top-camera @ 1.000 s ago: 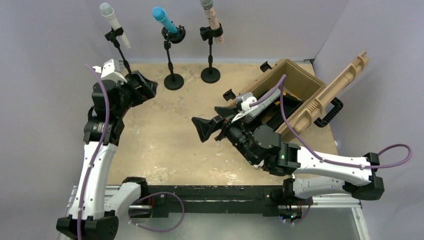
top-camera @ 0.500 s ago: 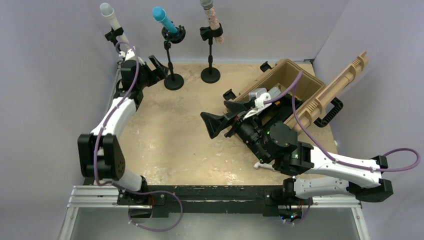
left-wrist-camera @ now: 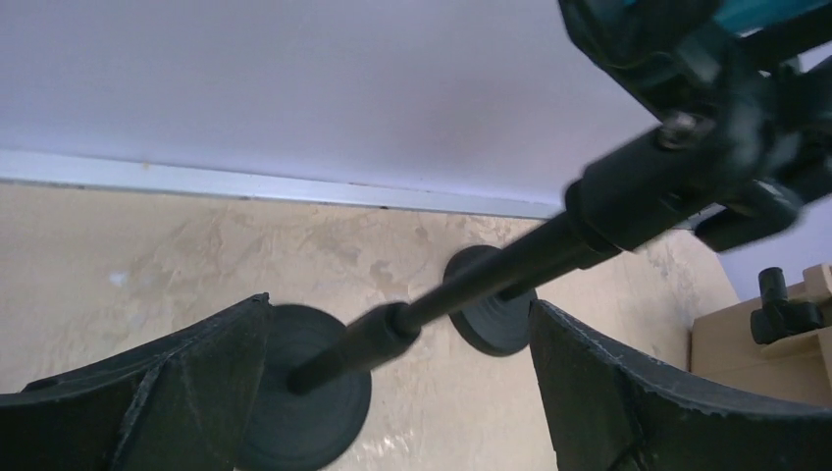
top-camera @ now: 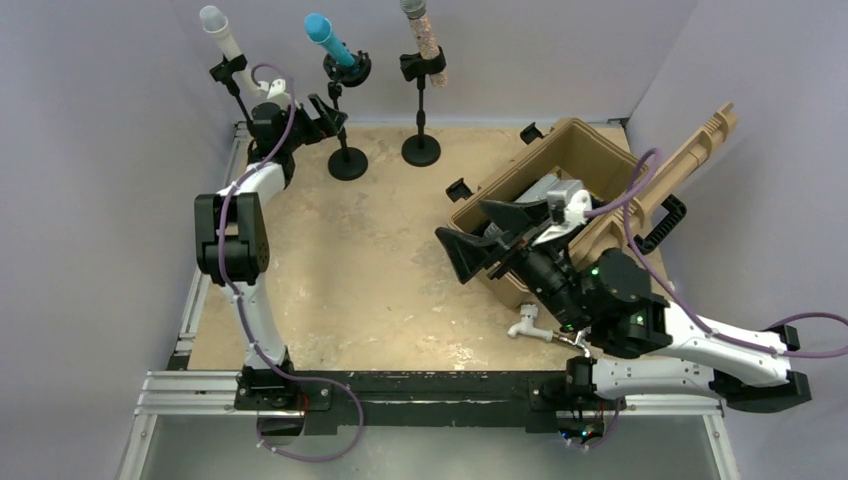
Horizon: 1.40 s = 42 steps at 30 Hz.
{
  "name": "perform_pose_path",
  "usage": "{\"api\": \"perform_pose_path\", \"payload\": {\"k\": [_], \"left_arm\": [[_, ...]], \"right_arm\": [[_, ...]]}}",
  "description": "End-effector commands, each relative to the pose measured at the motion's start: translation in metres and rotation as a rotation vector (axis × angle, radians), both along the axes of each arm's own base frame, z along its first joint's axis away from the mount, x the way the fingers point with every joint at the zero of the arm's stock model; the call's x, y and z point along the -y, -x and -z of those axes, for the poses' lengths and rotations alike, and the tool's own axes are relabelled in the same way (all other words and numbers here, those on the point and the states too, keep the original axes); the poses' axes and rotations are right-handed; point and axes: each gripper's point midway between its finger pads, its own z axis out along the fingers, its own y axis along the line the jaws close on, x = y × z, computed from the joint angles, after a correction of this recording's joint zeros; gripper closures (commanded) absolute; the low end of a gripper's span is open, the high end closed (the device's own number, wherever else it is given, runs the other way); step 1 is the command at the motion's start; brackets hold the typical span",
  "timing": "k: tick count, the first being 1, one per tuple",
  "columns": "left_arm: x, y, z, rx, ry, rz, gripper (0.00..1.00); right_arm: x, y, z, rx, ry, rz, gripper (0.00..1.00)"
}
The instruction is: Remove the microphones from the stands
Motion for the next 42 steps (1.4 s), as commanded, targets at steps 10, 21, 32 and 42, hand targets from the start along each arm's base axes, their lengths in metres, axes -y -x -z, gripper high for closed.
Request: {"api": "perform_pose_path", "payload": {"k": [10,21,32,42], "left_arm": [[0.019,-0.038,-0.027,0.217,-0.013,0.183,0.14],[0.036,-0.032,-0.033,0.223,-0.032,0.217,0.45],[0.038,-0.011,-0.049,0.239,-0.092,0.188,0.75],[0.043,0.050,-0.044,0.214,-0.243,0.064,0.98]], "right_arm": [[0.009,0.010,-0.018,0.069,-0.048,-0.046,0.04],[-0.007,0.008,-0.013,0.067,-0.019,-0.053,0.04],[-0.012,0.007,-0.007,0.060,-0.014,-0.059,0.04],[-0.022,0.005,0.002,0.059,0.008,-0.059,0.04]]}}
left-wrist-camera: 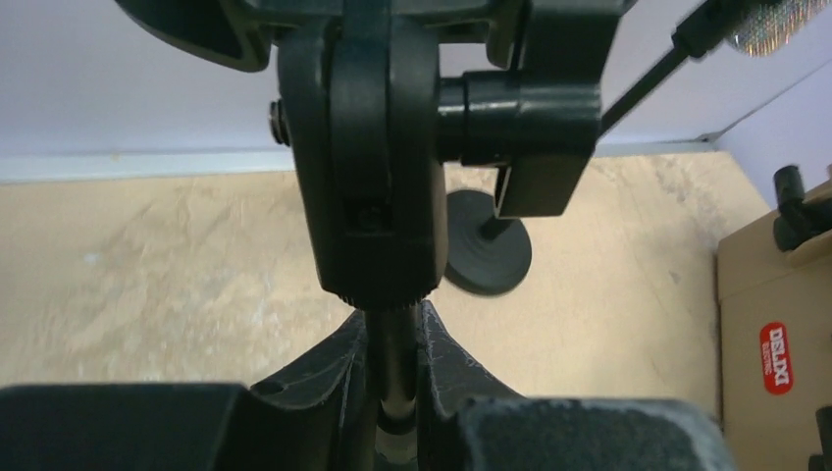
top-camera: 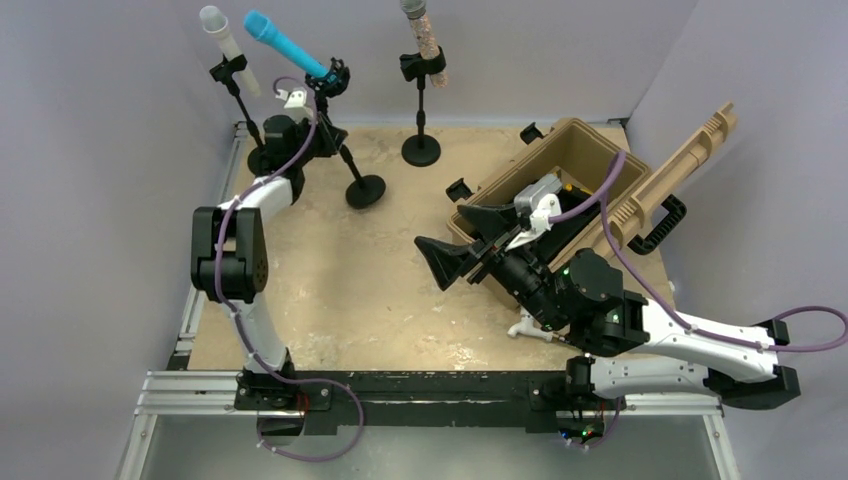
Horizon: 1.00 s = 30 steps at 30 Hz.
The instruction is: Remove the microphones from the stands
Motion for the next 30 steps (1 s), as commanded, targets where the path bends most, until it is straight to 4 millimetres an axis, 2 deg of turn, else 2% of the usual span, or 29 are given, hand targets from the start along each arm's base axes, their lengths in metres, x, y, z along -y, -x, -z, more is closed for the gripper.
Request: {"api": "perform_pose_path", "payload": {"k": [1,9,13,20,26,30], "left_arm": [[0.012,0.033,-0.049,0.159,-0.149,-0.061,0.99],[0.015,0.092,-0.042,0.158,-0.297,-0.190,1.00],[0.022,0.120,-0.035,0.175,-0.357,-0.217,1.00],[0.039,0.172,-0.023,0.223,-0.333,-0.223,1.00],[0.036,0.207,-0.022,0.259,-0.353,-0.269,1.00],[0.036,0.229,-0.010,0.253,-0.372,-0.271,1.00]], "right_arm": [[-0.004,0.001,-0.005,0.020,-0.027,-0.008,0.04],[-0.009,0.003,0.000,0.032,-0.025,-0.025,0.04],[-0.010,0.004,0.001,0.037,-0.030,-0.035,0.04],[-0.017,0.006,0.003,0.051,-0.029,-0.057,0.04],[-0.022,0.009,0.007,0.057,-0.030,-0.077,0.04],[-0.024,0.009,0.008,0.059,-0.026,-0.083,0.05]]}}
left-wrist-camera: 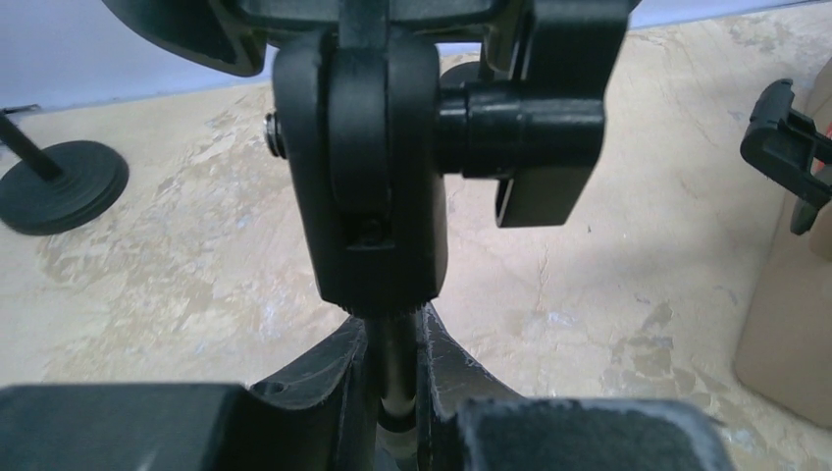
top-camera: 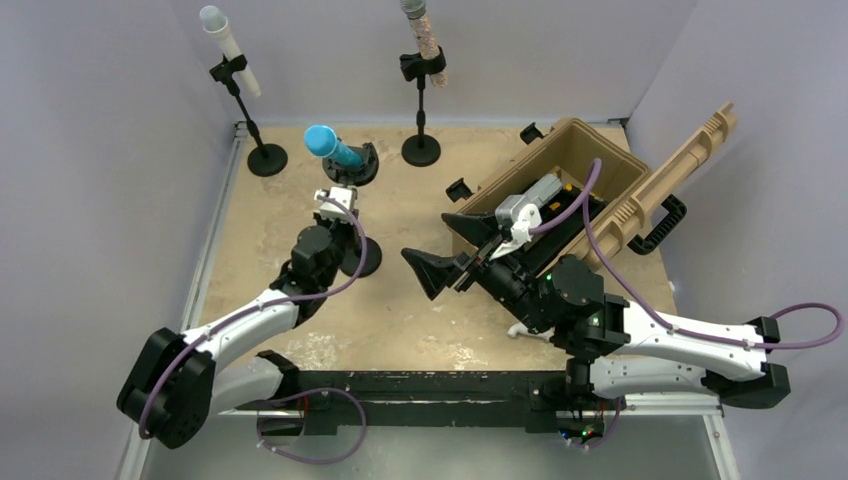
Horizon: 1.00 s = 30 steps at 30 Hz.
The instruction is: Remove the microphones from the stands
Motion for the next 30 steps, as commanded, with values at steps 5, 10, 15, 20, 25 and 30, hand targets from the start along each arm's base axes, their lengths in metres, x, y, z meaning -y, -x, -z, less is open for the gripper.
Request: {"api": "perform_pose_path", "payload": {"k": [5,10,15,20,25,30], "left_arm": [[-0.011,0.021,-0.015,0.085,0.016,-0.071,0.96],[-0.017,0.024,-0.016,0.063,0.060,-0.109,0.61],[-0.017,0.034,-0.022,0.045,0.116,-0.094,0.41],[-0.021,0.054,-0.030,0.018,0.180,-0.069,0.33],[-0.030,0.086,-0.053,-0.022,0.260,-0.037,0.30],[-0.044,0.109,-0.102,-0.019,0.238,-0.025,0.25]], "right_arm": [[-0.006,0.005,-0.007,0.027,-0.032,-0.032,0.05],[-0.009,0.004,-0.008,0.019,-0.028,-0.035,0.05],[-0.013,0.002,-0.007,0.010,-0.015,-0.026,0.05],[-0.016,0.001,-0.006,0.004,-0.002,-0.025,0.05],[-0.016,0.000,-0.010,0.004,-0.007,-0.020,0.05],[-0.017,-0.001,-0.013,0.014,-0.006,-0.015,0.05]]}}
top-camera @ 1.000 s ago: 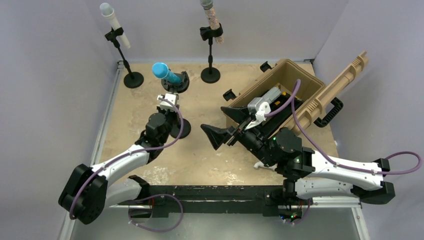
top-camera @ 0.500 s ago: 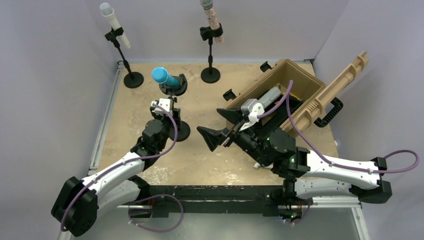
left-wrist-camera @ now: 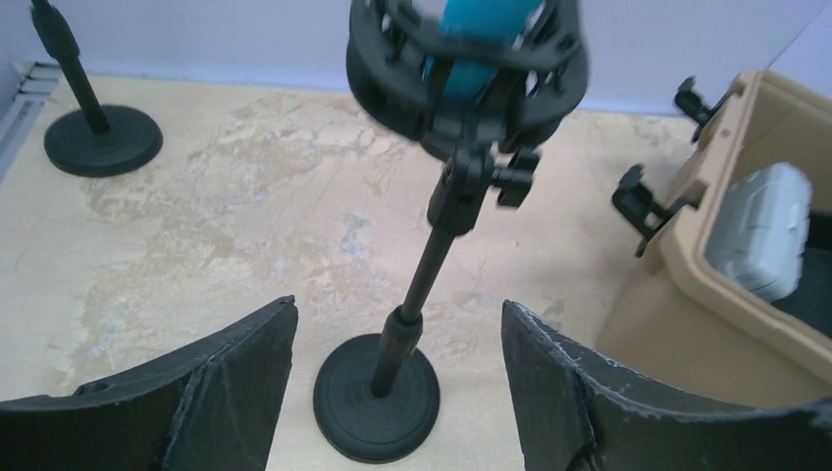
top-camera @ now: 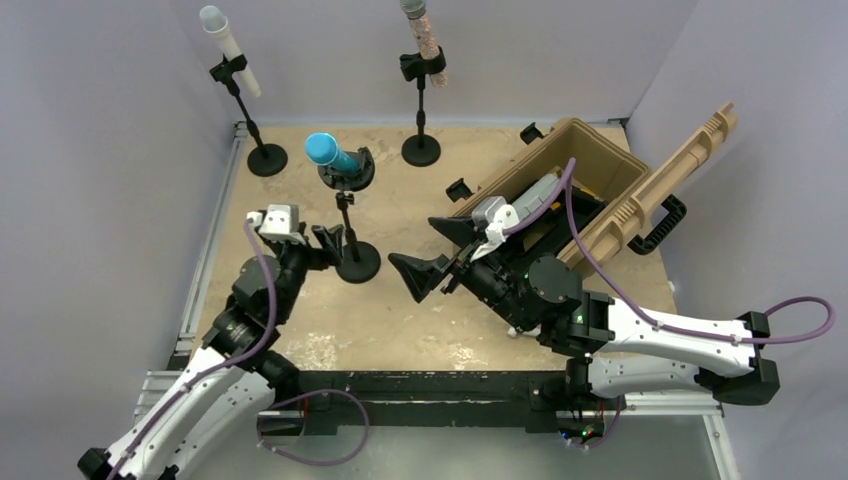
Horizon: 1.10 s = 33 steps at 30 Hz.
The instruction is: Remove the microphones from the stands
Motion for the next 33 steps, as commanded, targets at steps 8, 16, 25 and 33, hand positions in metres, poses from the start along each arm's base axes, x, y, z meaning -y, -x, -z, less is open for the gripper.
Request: {"api": "perform_pose_path", "payload": {"k": [8,16,25,33], "left_arm": [[0.002,0.015,-0.142,0.079,-0.041,0.076,0.11],[0.018,0.002,-0.179,0.194,-0.039,0.123,0.04],[0.022,-0.030,-0.189,0.204,-0.042,0.040,0.07],[0.038,-0.049,-0.196,0.214,-0.075,0.062,0.22]], "right_arm": [[0.005,0.002,-0.041,0.026,-0.083,0.000,0.05],[0.016,0.004,-0.050,0.003,-0.136,-0.003,0.05],[0.024,0.003,-0.052,-0.007,-0.158,0.013,0.06],[0.029,0.002,-0.048,-0.017,-0.163,0.026,0.06]]}}
